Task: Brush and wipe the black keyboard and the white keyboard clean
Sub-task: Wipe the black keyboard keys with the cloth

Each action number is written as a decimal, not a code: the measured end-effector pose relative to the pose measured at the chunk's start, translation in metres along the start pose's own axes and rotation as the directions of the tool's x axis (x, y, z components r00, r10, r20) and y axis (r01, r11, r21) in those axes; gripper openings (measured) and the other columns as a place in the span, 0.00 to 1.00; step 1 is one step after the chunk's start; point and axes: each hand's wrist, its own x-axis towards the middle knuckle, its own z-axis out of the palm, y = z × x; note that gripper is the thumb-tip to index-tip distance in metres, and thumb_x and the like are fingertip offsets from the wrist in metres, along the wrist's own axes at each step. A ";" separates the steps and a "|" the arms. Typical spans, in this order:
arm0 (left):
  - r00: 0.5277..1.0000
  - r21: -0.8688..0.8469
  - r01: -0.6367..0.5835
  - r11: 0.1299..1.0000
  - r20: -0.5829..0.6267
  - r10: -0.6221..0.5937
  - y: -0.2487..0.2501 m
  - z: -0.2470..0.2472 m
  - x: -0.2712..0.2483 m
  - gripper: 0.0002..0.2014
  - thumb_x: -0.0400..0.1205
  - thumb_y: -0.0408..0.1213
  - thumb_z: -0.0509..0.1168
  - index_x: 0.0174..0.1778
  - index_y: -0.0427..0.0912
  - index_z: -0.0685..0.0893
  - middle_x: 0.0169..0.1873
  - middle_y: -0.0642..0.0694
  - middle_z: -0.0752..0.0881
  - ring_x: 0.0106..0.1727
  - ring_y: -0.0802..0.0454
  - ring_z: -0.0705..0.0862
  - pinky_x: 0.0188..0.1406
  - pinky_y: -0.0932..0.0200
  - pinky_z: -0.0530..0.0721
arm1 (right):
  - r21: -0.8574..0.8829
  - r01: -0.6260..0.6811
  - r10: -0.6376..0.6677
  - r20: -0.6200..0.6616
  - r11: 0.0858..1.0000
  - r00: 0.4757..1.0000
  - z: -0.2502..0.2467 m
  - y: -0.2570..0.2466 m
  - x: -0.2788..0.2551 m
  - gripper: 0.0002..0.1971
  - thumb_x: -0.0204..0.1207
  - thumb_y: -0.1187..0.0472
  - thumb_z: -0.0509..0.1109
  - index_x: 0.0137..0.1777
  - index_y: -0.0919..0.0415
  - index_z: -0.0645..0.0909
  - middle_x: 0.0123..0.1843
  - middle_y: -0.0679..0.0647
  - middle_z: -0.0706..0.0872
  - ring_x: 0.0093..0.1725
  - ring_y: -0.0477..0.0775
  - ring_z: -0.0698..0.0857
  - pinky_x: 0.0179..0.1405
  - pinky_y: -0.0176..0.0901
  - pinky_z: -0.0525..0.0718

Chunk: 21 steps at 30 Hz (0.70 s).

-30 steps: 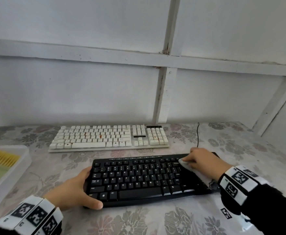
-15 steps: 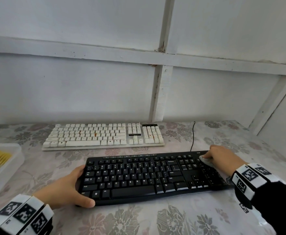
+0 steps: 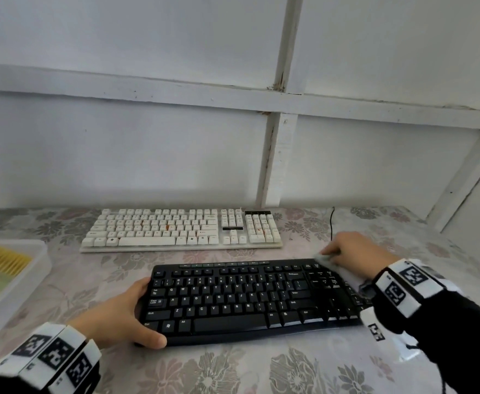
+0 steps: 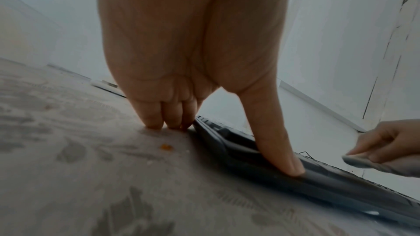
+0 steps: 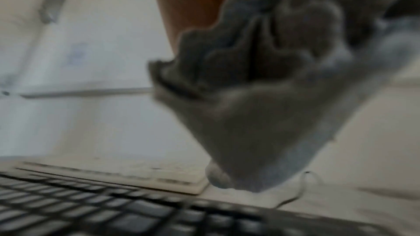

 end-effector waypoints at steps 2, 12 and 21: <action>1.000 0.001 -0.001 1.000 -0.001 0.001 -0.002 0.000 0.001 0.72 0.39 0.54 0.87 0.79 0.57 0.55 0.66 0.64 0.76 0.66 0.57 0.79 0.73 0.50 0.73 | -0.023 0.088 -0.086 0.068 0.996 0.994 0.014 -0.018 0.002 0.14 0.80 0.59 0.66 0.62 0.60 0.85 0.60 0.54 0.88 0.46 0.42 0.84 0.52 0.28 0.73; 1.000 -0.022 -0.018 1.000 -0.009 0.018 -0.007 -0.002 0.005 0.71 0.40 0.52 0.88 0.79 0.56 0.56 0.67 0.64 0.75 0.67 0.57 0.78 0.74 0.50 0.72 | -0.167 -0.127 0.124 -0.033 0.978 0.992 0.016 0.053 -0.007 0.18 0.83 0.54 0.61 0.42 0.64 0.88 0.39 0.50 0.82 0.29 0.42 0.76 0.27 0.23 0.67; 1.000 -0.022 -0.024 0.999 0.004 0.024 0.000 -0.001 0.002 0.72 0.37 0.54 0.87 0.78 0.53 0.56 0.64 0.67 0.74 0.67 0.59 0.77 0.74 0.54 0.71 | -0.074 -0.096 0.090 -0.076 0.993 0.993 -0.005 0.067 -0.021 0.15 0.80 0.53 0.64 0.54 0.61 0.88 0.34 0.44 0.79 0.33 0.40 0.75 0.30 0.23 0.68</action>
